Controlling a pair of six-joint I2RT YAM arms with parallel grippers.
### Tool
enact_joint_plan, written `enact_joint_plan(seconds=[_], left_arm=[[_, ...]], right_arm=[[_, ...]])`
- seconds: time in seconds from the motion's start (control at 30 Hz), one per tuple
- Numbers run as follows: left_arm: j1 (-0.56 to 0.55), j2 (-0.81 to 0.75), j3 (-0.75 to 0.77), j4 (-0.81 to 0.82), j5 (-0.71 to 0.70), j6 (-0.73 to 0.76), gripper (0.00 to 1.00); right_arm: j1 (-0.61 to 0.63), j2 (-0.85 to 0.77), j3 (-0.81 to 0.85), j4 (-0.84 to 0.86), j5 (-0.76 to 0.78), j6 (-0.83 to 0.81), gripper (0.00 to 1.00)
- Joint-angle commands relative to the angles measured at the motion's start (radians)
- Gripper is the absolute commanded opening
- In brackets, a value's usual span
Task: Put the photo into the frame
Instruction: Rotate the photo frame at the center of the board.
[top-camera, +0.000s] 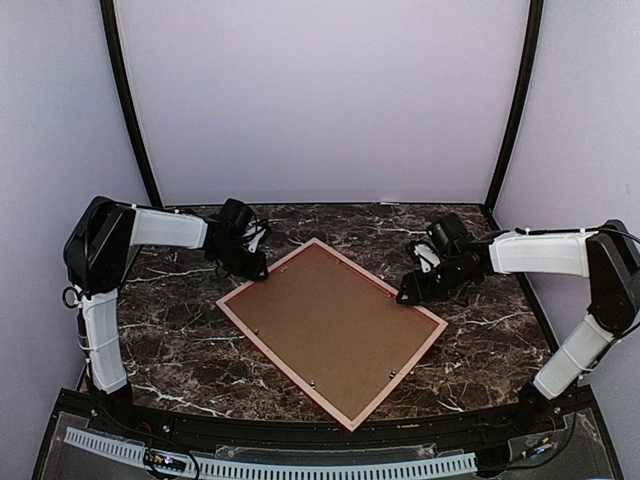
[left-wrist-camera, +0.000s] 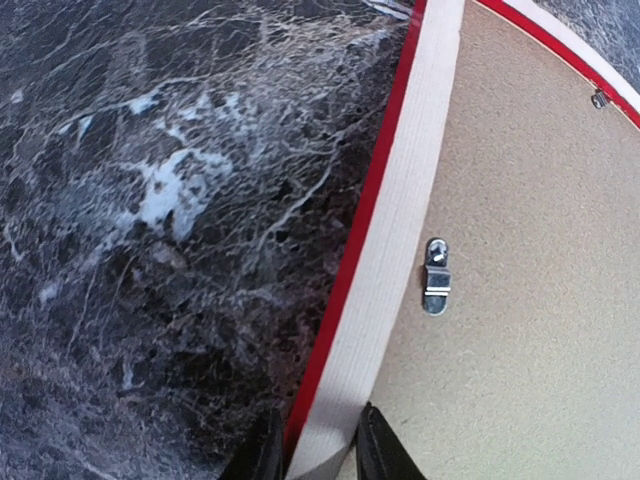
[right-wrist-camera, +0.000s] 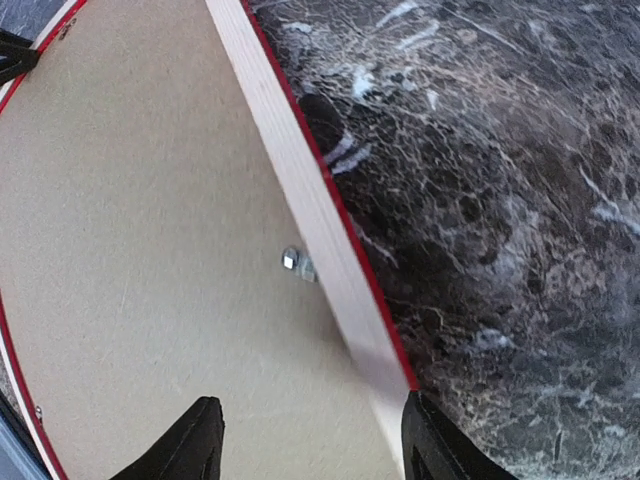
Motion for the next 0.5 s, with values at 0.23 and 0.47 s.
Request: enact_joint_plan(seconds=[0.23, 0.47], left_arm=[[0.007, -0.188, -0.391, 0.077, -0.097, -0.354, 0.23], [-0.038, -0.395, -0.628, 0.180, -0.059, -0.504, 0.30]], right_arm=[[-0.011, -0.118, -0.118, -0.029, 0.150, 0.230, 0.67], [-0.011, -0.109, -0.199, 0.028, 0.127, 0.282, 0.67]])
